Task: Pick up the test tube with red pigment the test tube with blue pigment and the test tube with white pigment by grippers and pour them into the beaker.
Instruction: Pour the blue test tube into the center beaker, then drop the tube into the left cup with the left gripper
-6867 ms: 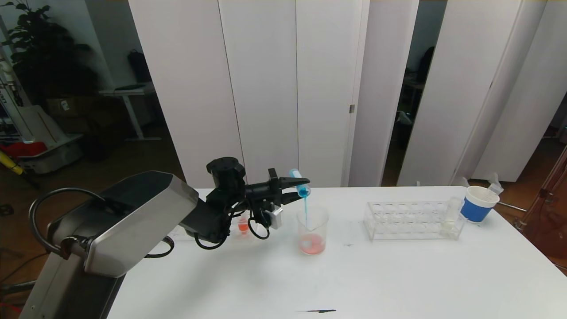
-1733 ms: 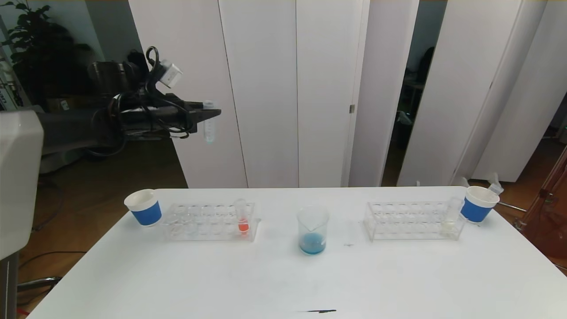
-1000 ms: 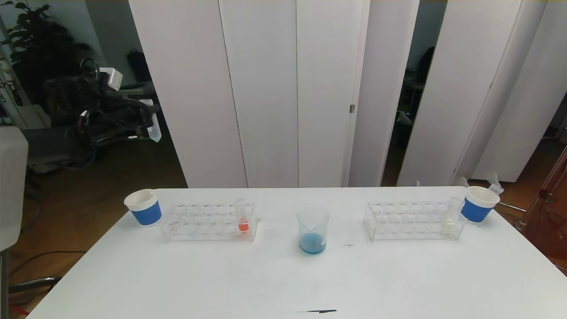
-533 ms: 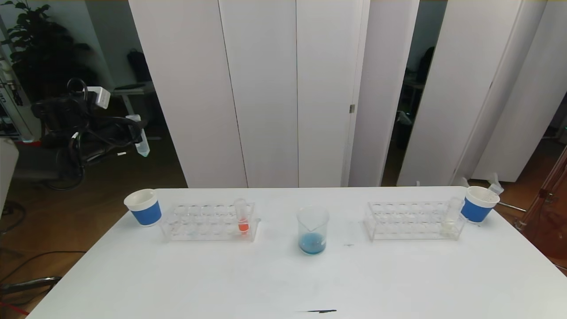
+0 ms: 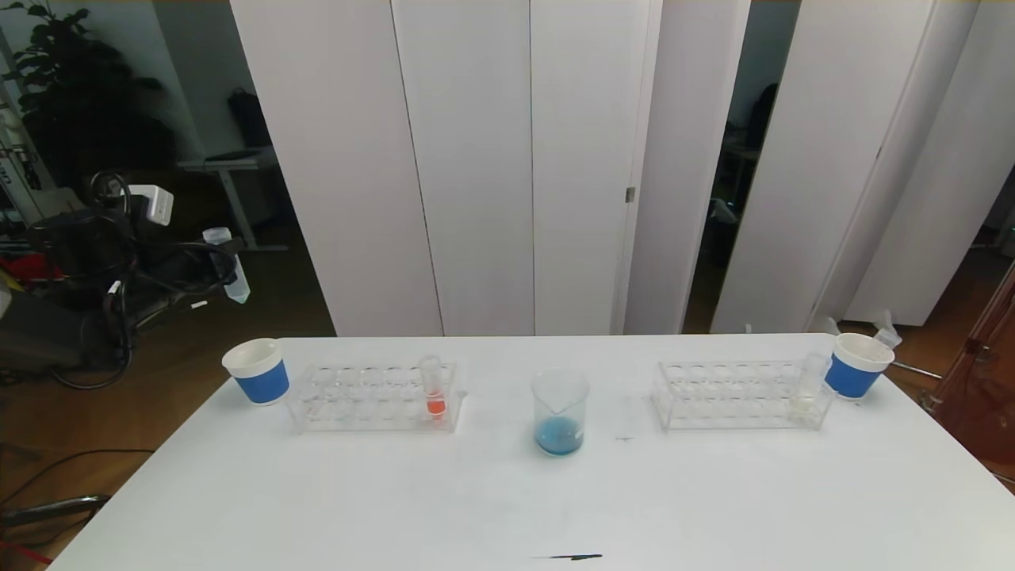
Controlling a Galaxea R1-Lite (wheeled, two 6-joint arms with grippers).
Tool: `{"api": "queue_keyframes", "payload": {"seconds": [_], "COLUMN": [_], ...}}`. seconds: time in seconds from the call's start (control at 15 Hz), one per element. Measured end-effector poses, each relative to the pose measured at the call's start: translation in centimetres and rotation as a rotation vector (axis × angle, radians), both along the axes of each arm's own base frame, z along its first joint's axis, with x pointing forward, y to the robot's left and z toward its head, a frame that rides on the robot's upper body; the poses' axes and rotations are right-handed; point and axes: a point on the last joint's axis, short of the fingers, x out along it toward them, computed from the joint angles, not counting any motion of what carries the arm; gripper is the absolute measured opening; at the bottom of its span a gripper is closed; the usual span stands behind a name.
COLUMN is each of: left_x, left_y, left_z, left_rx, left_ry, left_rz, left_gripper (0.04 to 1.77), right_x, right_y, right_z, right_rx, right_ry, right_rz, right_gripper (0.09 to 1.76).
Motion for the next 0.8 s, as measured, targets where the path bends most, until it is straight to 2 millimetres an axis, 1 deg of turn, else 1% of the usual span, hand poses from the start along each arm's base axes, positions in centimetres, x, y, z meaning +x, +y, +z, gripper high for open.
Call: {"api": "queue_keyframes", "payload": {"seconds": [0.2, 0.33, 0.67, 0.8], "left_x": [-0.9, -1.3, -1.9, -2.1], "left_y": [0.1, 0.2, -0.1, -0.2], "left_z": [-1.6, -2.2, -4.3, -5.4], "left_rx": [0.002, 0.005, 0.003, 0.004], "left_ry": [0.003, -0.005, 0.009, 0.013], "left_rz": [0.007, 0.010, 0.007, 0.005], "left_gripper": [0.57, 0.57, 0.57, 0.57], "right_x": [0.0, 0.0, 0.0, 0.0], "right_y": [0.0, 0.0, 0.0, 0.0], "right_z": [0.0, 0.0, 0.0, 0.0], "right_rx": [0.000, 0.000, 0.000, 0.000], "right_ry": [0.000, 0.000, 0.000, 0.000], "right_rz": [0.000, -0.001, 0.000, 0.000], "right_gripper": [1.75, 1.75, 1.75, 1.75]}}
